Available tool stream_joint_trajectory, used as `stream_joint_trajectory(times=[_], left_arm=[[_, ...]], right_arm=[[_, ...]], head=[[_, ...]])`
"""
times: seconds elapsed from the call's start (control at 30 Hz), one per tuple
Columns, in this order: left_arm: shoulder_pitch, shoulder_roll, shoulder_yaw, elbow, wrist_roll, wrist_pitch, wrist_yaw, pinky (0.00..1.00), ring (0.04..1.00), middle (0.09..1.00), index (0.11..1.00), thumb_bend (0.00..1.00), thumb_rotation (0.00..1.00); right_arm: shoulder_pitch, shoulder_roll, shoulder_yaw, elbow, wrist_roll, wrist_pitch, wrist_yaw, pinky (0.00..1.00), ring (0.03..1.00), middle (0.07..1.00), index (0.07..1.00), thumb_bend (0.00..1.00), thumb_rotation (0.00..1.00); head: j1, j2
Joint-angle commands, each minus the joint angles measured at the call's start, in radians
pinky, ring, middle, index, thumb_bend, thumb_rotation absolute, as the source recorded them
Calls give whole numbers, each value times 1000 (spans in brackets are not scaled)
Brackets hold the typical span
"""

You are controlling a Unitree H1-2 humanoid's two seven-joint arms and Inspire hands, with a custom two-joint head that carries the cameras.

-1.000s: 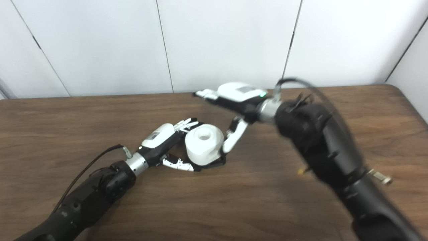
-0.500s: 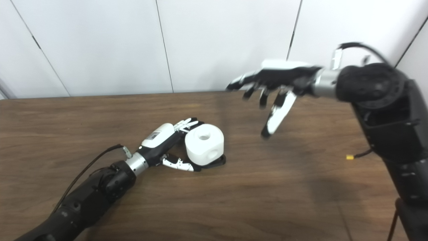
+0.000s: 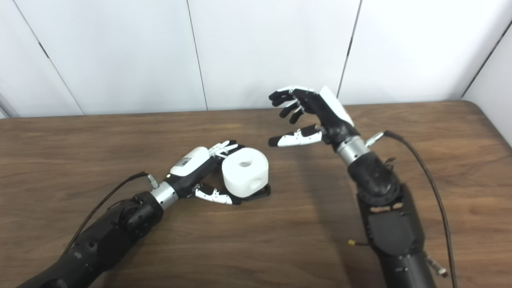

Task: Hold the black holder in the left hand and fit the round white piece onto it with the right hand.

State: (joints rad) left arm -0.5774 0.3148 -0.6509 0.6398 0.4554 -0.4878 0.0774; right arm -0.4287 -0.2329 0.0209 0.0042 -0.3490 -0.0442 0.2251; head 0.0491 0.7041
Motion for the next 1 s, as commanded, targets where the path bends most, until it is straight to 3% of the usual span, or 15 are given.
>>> stream_joint_trajectory(times=[0.0,0.13,0.17,0.2,0.23,0.27,0.4,0.53,0.67,0.7,0.83,0.97], left_arm=[[67,-3,-45,50,86,33,-96,1000,1000,944,483,525,64],[75,9,-27,40,85,64,-92,1000,1000,977,495,521,76],[87,7,0,28,48,81,-97,1000,1000,980,599,705,139],[100,4,32,11,6,94,-102,1000,1000,981,676,816,158],[119,3,70,-23,-30,114,-107,986,1000,980,734,884,164],[138,4,107,-61,-56,136,-113,959,1000,978,771,890,170],[203,19,231,-177,-114,195,-130,906,1000,977,887,835,101],[261,32,348,-253,-175,226,-139,948,1000,976,934,724,99],[302,24,438,-304,-190,243,-122,870,976,947,897,645,16],[311,16,460,-313,-200,246,-116,856,963,948,904,628,33],[334,-28,536,-333,-244,229,-86,732,853,869,852,595,1],[351,-88,603,-360,-301,233,-60,710,799,820,815,579,0]], right_arm=[[-26,-7,-2,-15,-1,-51,-51,462,590,703,704,738,158],[-12,-5,7,-14,16,-62,-73,467,597,709,708,739,151],[-11,-8,9,-11,20,-70,-76,465,599,712,711,740,152],[-9,-10,10,-9,23,-76,-80,466,601,713,713,744,152],[-7,-13,10,-11,27,-76,-81,466,602,712,713,749,149],[-3,-14,10,-17,30,-71,-82,470,604,711,714,752,147],[14,-17,10,-32,39,-63,-81,478,607,715,709,751,114],[27,-15,10,-32,42,-63,-90,474,599,703,707,742,102],[36,-13,9,-28,41,-68,-96,473,597,697,704,726,64],[39,-12,11,-30,35,-64,-98,473,594,695,704,723,61],[49,-10,14,-34,35,-58,-100,467,589,695,704,708,57],[55,-8,14,-25,34,-76,-112,466,589,687,696,711,47]], head=[[1,1],[-2,0],[-2,-1],[-4,-1],[-3,0],[-3,0],[0,-3],[6,0],[9,0],[9,0],[16,-2],[31,-7]])
